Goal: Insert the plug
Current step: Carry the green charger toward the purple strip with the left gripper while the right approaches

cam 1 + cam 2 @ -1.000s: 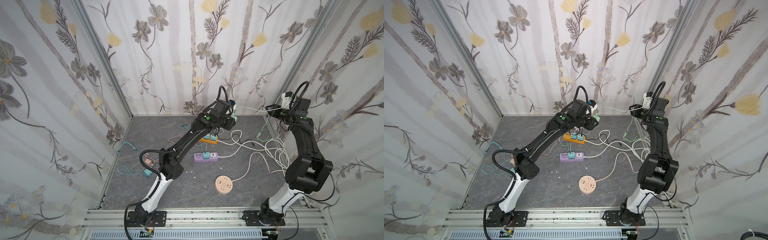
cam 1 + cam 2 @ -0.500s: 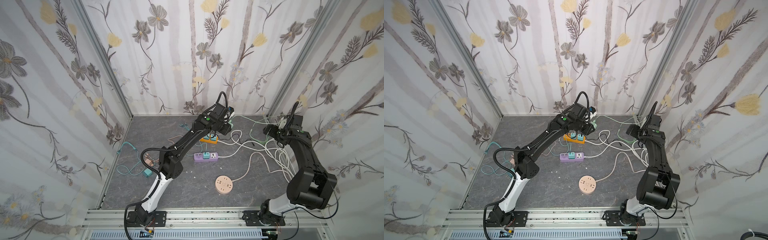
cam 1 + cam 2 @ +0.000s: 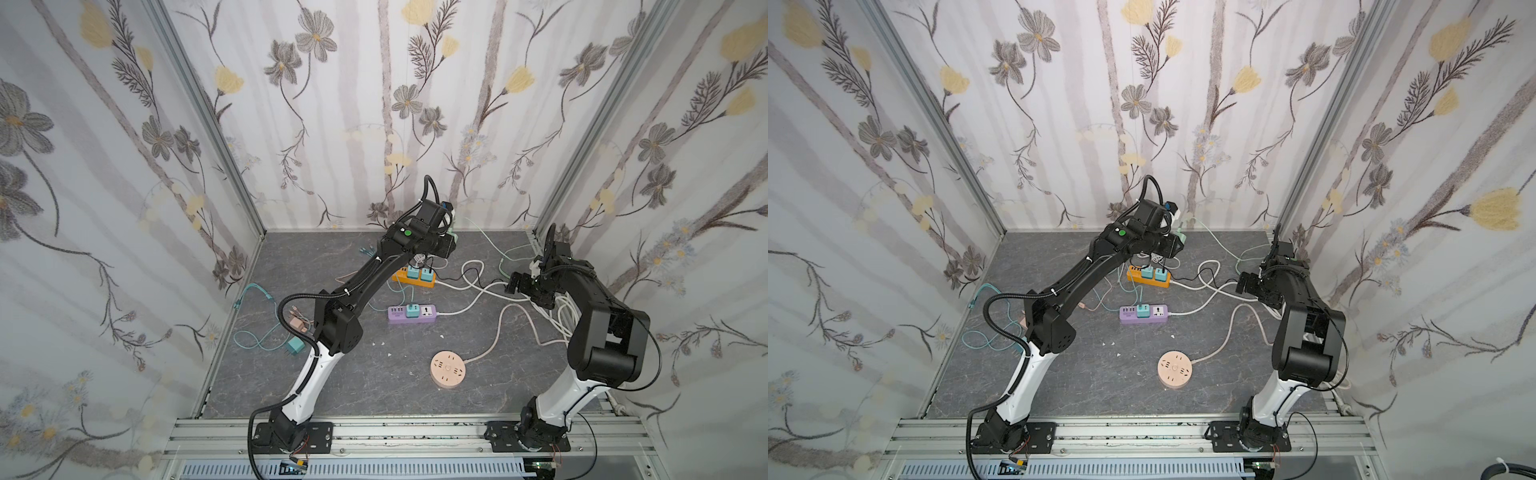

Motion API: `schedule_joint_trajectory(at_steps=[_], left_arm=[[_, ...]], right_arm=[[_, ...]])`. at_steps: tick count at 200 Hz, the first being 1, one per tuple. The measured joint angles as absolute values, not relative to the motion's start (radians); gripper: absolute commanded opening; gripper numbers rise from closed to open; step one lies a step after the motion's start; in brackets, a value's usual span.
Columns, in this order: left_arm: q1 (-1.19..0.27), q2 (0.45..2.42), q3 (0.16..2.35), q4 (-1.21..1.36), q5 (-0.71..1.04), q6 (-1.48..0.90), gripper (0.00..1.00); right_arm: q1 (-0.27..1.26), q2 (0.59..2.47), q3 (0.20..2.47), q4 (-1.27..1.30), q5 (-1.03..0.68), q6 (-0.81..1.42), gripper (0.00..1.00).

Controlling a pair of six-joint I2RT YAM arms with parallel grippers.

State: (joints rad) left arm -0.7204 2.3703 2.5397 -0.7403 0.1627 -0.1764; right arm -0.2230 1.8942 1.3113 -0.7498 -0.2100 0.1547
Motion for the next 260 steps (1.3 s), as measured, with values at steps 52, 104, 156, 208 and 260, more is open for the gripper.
schedule_joint_trajectory(at_steps=[52, 104, 156, 208, 260], left_arm=[[-0.651, 2.37, 2.54, -0.736, 0.009, -0.356, 0.0], [-0.757, 2.37, 2.534, -0.727, 0.204, -0.193, 0.0], [-0.812, 2.349, 2.444, -0.773, 0.277, 0.062, 0.0], [-0.811, 2.134, 1.979, -0.696, 0.303, 0.269, 0.0], [-0.81, 1.979, 1.699, -0.46, 0.368, 0.374, 0.0]], right_arm=[[-0.222, 1.728, 1.277, -0.731, -0.285, 0.13, 0.99], [-0.212, 1.533, 1.213, -0.688, -0.342, 0.163, 0.99], [-0.205, 1.34, 1.118, -0.662, -0.373, 0.211, 0.99], [-0.199, 1.205, 1.03, -0.673, -0.548, 0.263, 0.93], [-0.159, 1.132, 0.899, -0.591, -0.794, 0.395, 0.64]])
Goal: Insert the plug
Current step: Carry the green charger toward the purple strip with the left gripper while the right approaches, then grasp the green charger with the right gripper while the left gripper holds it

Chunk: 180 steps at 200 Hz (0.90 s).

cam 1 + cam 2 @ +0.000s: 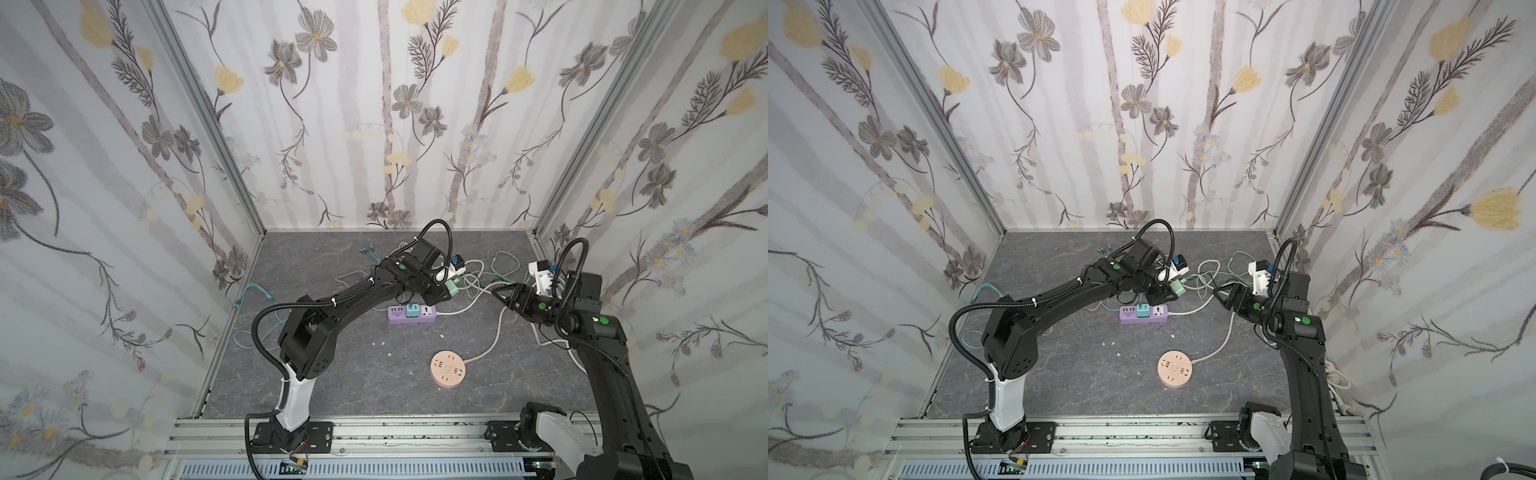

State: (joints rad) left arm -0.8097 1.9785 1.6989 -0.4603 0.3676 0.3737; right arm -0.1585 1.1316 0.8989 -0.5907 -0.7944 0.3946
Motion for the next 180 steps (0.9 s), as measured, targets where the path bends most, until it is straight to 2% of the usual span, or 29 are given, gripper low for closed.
schedule_joint_trajectory(at_steps=[52, 72, 116, 141, 180], left_arm=[[-0.81, 1.905, 1.481, -0.223, 0.472, 0.476, 0.0], [-0.811, 1.883, 1.386, -0.112, 0.517, 0.524, 0.0], [-0.811, 1.88, 1.366, 0.006, 0.535, 0.58, 0.0], [-0.811, 1.87, 1.341, 0.034, 0.535, 0.609, 0.0], [-0.811, 1.848, 1.305, 0.075, 0.527, 0.684, 0.0]], right_arm=[[-0.076, 1.07, 0.726, -0.301, -0.938, 0.604, 0.5], [-0.024, 1.077, 0.714, -0.233, -0.94, 0.638, 0.46], [0.058, 1.131, 0.714, -0.165, -0.907, 0.657, 0.41], [0.061, 1.177, 0.725, -0.189, -0.857, 0.641, 0.42], [0.067, 1.269, 0.803, -0.305, -0.825, 0.546, 0.49]])
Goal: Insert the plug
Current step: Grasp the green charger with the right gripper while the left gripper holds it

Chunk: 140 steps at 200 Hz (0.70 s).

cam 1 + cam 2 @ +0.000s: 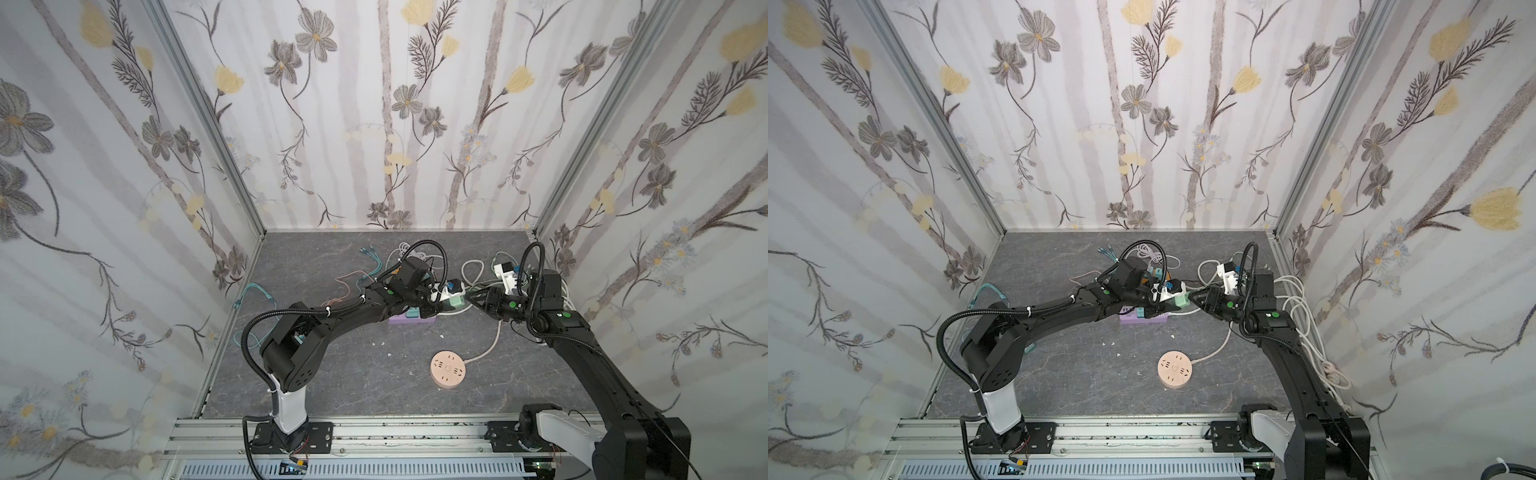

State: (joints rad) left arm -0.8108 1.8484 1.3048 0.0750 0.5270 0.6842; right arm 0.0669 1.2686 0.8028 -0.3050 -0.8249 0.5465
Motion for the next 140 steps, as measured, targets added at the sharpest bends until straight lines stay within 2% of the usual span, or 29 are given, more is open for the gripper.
schedule_joint_trajectory(at_steps=[81, 140], left_arm=[[-0.812, 1.832, 1.251, 0.146, 0.535, 0.812, 0.0], [-0.821, 1.83, 1.245, 0.149, 0.537, 0.838, 0.0]], right_arm=[[0.126, 1.372, 0.876, -0.41, -0.828, 0.412, 0.53], [0.175, 1.414, 0.915, -0.415, -0.768, 0.365, 0.42]])
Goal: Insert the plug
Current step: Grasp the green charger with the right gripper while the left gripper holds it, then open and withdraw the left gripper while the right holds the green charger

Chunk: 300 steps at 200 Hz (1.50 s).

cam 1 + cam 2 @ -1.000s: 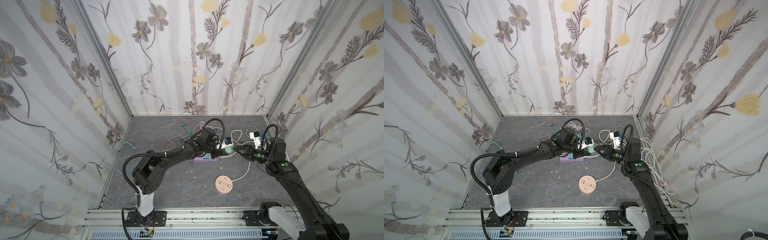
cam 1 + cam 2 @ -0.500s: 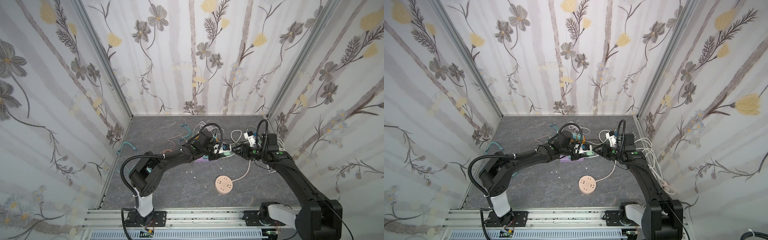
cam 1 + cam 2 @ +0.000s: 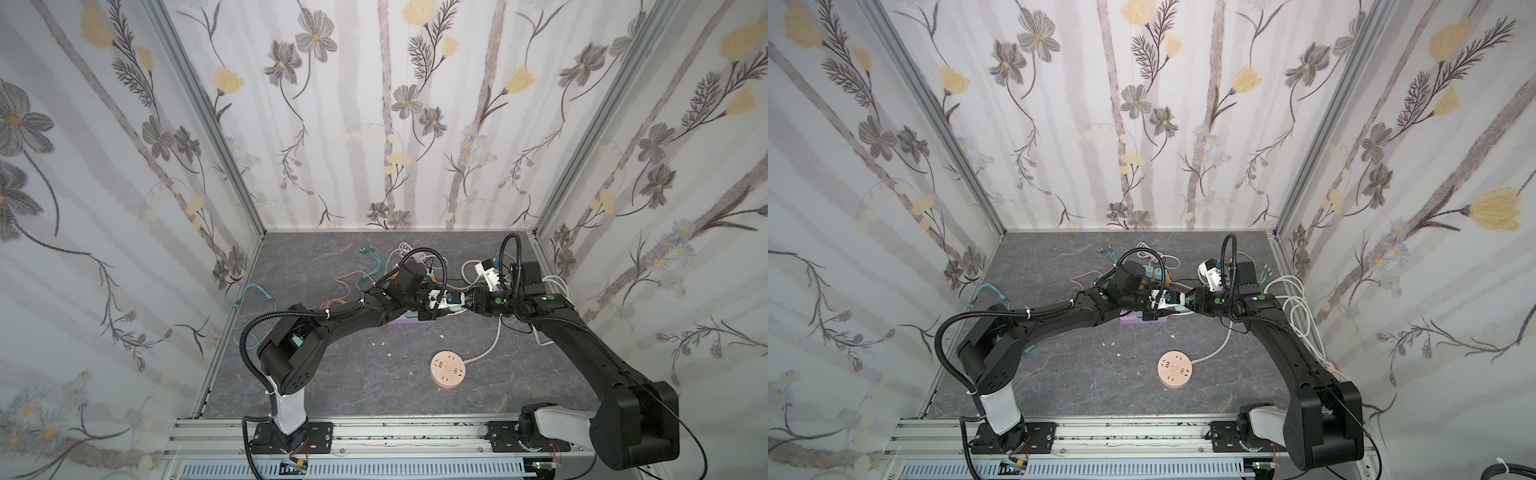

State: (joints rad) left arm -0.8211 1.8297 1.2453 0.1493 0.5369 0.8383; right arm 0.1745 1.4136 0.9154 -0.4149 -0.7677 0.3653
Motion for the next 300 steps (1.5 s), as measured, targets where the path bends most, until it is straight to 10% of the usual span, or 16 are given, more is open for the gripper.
schedule_joint_trajectory(at_steps=[96, 156, 231, 300], left_arm=[[-0.822, 1.828, 1.245, 0.148, 0.538, 0.846, 0.0], [-0.821, 1.828, 1.246, 0.138, 0.533, 0.838, 0.01], [-0.793, 1.789, 1.148, 0.278, 0.515, 0.739, 0.99], [-0.762, 1.662, 0.939, 0.485, 0.409, 0.595, 1.0]], right_arm=[[0.2, 1.449, 0.963, -0.481, -0.719, 0.327, 0.33], [0.205, 1.465, 0.981, -0.501, -0.716, 0.29, 0.09], [0.215, 1.514, 1.071, -0.561, -0.705, 0.197, 0.0], [0.221, 1.608, 1.186, -0.548, -0.64, 0.078, 0.0]])
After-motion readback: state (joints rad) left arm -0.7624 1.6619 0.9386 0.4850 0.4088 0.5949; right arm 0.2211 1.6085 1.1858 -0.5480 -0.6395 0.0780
